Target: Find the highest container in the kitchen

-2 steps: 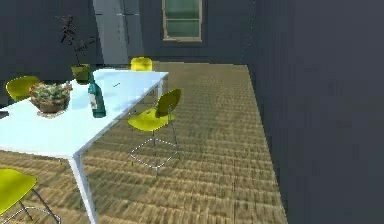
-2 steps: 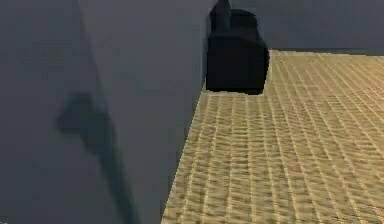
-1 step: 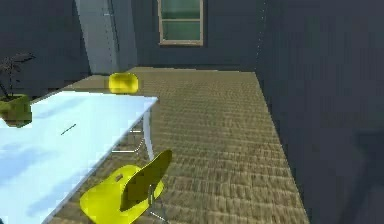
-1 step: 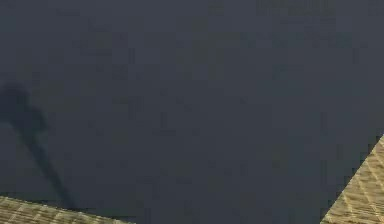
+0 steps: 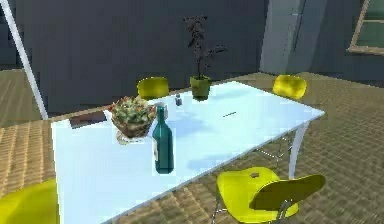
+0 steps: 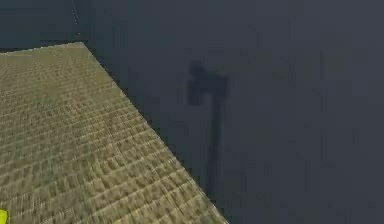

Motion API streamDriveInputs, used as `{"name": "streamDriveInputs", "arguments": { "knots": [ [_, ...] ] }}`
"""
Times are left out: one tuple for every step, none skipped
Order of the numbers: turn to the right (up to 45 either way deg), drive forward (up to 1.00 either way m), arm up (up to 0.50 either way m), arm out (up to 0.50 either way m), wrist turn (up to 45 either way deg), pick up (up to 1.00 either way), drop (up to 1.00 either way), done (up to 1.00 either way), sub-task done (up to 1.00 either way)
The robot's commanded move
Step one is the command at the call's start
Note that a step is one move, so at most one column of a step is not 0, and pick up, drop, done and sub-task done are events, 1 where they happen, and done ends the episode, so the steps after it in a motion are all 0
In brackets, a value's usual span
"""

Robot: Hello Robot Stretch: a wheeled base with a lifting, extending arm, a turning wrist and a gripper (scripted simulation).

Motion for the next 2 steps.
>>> {"name": "streamDriveInputs", "arguments": {
  "knots": [
    [-45.0,0.00,0.00,0.00,0.0,0.00,0.00,0.00,0.00],
    [-45.0,0.00,0.00,0.00,0.0,0.00,0.00,0.00,0.00]
  ]
}}
